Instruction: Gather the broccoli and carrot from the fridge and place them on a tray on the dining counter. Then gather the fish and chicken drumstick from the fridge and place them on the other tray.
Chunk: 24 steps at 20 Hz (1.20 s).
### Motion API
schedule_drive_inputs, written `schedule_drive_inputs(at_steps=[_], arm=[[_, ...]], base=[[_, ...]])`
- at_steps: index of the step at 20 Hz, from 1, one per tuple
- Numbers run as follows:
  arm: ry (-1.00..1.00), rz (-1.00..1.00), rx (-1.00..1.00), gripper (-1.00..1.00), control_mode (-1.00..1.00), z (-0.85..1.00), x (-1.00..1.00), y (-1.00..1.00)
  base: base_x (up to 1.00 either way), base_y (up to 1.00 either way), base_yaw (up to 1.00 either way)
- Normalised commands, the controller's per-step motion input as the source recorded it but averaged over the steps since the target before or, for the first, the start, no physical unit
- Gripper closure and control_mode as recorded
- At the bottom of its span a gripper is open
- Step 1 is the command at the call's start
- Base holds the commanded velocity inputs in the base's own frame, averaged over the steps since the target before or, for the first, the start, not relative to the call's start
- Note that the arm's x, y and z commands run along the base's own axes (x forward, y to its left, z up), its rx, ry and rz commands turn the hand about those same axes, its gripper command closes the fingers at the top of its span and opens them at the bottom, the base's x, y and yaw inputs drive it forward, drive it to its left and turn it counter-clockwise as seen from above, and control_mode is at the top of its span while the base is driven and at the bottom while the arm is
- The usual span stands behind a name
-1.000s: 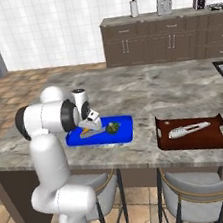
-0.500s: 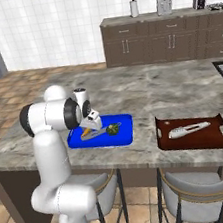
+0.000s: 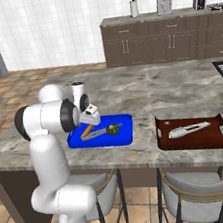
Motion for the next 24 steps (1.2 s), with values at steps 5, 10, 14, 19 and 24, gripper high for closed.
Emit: schedule_drive_inputs(at_steps=[5, 10, 14, 19, 24], arm=[[-0.03, 0.0, 0.0, -1.0, -1.0, 0.44, -0.36, 0.0], [-0.09, 0.0, 0.0, -1.0, -1.0, 0.5, -0.81, 0.02], [-0.09, 0.03, 0.0, -1.0, -1.0, 0.5, -0.9, 0.04], [-0.09, 0.05, 0.0, -1.0, -1.0, 0.32, -0.95, 0.04], [-0.09, 0.08, 0.0, -1.0, -1.0, 0.29, -1.0, 0.04]], base=[[0.0, 0.0, 0.0], [0.0, 0.0, 0.0], [0.0, 0.0, 0.0], [0.0, 0.0, 0.0], [0.0, 0.0, 0.0]])
